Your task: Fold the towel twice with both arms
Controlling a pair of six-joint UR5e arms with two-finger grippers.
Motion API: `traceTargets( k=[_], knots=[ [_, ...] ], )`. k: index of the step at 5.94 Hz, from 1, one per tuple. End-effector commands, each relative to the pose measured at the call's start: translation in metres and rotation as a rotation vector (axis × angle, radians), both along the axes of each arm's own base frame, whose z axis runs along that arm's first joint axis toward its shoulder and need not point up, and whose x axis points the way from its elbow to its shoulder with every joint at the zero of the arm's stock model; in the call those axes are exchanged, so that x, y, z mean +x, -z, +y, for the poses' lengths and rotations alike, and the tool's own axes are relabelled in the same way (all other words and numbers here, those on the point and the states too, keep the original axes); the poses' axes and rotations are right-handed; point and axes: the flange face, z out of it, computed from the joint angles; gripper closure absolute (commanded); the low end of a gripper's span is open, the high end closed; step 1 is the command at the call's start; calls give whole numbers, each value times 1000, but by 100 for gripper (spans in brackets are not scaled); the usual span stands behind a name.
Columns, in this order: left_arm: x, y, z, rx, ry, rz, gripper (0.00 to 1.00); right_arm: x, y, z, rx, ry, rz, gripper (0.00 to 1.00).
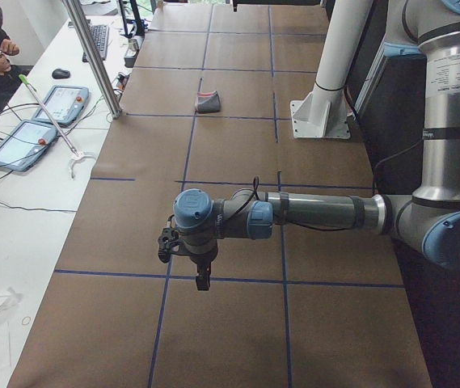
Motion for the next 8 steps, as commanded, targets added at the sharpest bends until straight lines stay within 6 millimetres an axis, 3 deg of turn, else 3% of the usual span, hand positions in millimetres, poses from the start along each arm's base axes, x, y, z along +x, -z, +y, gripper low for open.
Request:
traceTargets(
  k=[1, 2, 3, 6, 8],
  knots=[
    [0, 1, -1, 2, 0, -1, 0, 9, 44, -18, -49, -26, -7, 0],
    [1, 1, -2, 3, -2, -1, 0, 13, 68, -16, -51, -32, -1, 0],
    [1, 1, -2, 3, -2, -1, 0, 14, 70, -13, -57, -25, 4, 0],
    [1, 1, -1, 3, -3, -1, 0, 14, 54, -8, -49, 27, -1, 0],
    [1, 1, -1, 4, -4, -1, 0, 14, 56, -10, -38, 28, 1, 0]
  ],
)
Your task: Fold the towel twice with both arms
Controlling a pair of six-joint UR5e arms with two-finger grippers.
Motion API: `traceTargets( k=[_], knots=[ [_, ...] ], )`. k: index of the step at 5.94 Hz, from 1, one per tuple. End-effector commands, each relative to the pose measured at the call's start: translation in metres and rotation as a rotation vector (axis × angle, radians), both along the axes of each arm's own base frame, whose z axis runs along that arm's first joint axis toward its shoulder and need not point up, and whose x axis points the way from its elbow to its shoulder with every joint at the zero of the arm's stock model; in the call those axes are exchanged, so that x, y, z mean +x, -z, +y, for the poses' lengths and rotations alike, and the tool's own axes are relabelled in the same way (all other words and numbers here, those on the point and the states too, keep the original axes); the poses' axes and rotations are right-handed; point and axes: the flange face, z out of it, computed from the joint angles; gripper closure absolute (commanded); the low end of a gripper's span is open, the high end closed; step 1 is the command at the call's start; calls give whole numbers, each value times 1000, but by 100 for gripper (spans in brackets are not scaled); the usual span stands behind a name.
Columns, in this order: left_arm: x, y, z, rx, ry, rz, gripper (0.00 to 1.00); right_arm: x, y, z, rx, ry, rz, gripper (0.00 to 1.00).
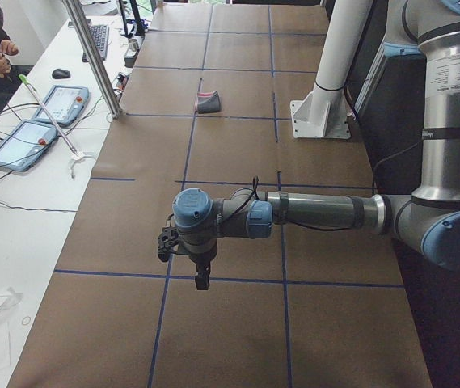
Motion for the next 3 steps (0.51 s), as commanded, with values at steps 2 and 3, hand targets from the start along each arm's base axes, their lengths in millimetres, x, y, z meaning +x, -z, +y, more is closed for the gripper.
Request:
traceTargets(
  k=[2, 3],
  knots=[
    [0, 0, 0, 1, -1, 0, 0, 0, 1, -1, 6, 3, -6, 0],
    [0, 0, 0, 0, -1, 0, 0, -1, 1, -1, 6, 3, -11, 0]
  ],
)
